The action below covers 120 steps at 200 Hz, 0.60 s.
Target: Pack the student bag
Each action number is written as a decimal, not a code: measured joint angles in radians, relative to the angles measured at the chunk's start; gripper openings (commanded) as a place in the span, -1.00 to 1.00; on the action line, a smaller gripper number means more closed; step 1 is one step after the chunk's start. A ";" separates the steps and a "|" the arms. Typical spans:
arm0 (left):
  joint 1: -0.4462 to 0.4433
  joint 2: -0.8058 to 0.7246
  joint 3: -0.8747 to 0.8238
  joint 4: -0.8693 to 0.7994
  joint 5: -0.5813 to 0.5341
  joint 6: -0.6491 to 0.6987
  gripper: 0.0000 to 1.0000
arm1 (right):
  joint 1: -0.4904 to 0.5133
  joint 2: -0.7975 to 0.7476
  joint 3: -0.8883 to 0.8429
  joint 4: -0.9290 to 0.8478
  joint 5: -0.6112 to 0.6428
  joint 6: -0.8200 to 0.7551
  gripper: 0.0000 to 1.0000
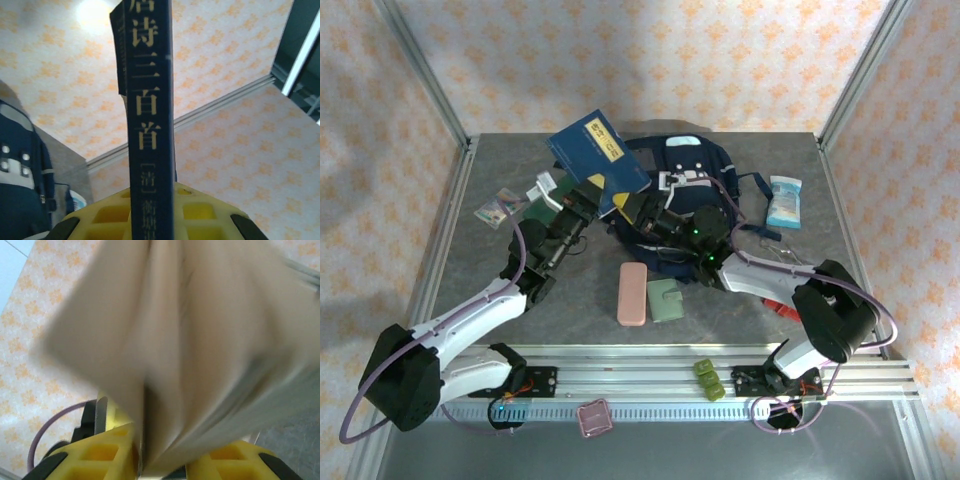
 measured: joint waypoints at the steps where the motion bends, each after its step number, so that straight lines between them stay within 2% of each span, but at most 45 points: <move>1: 0.000 0.000 -0.001 0.003 0.000 -0.002 -1.00 | 0.000 0.000 0.000 0.000 0.000 0.000 -0.42; 17: -0.010 0.015 -0.020 0.036 0.006 -0.022 -1.00 | -0.015 0.004 0.000 0.003 0.005 0.016 -0.09; 32: -0.019 0.029 -0.035 0.051 0.007 -0.039 -1.00 | -0.028 0.013 0.000 0.005 0.008 0.033 -0.11; 39: -0.020 0.032 -0.042 0.058 0.005 -0.045 -1.00 | -0.030 0.017 0.000 0.003 0.008 0.035 -0.26; 48: -0.019 0.033 -0.047 0.064 0.001 -0.048 -1.00 | -0.031 0.019 0.000 0.002 0.007 0.041 -0.69; 58: -0.019 0.033 -0.048 0.072 -0.001 -0.048 -0.97 | -0.031 0.019 0.000 -0.001 0.007 0.043 -1.00; 66: -0.019 0.033 -0.048 0.072 -0.006 -0.048 -0.74 | -0.031 0.019 0.000 0.007 0.003 0.044 -1.00; 81: -0.019 0.032 -0.048 0.072 -0.004 -0.043 0.02 | -0.035 0.017 0.000 0.006 -0.002 0.045 -1.00; 91: -0.019 0.032 -0.045 0.062 0.002 -0.039 0.30 | -0.043 0.016 -0.001 -0.009 -0.008 0.042 -1.00; 98: -0.020 0.032 -0.037 0.041 0.002 -0.026 0.45 | -0.052 0.010 -0.007 -0.024 -0.008 0.041 -1.00; 120: -0.024 0.036 0.031 -0.108 0.003 0.060 0.64 | -0.114 -0.074 -0.080 -0.107 -0.006 0.022 -1.00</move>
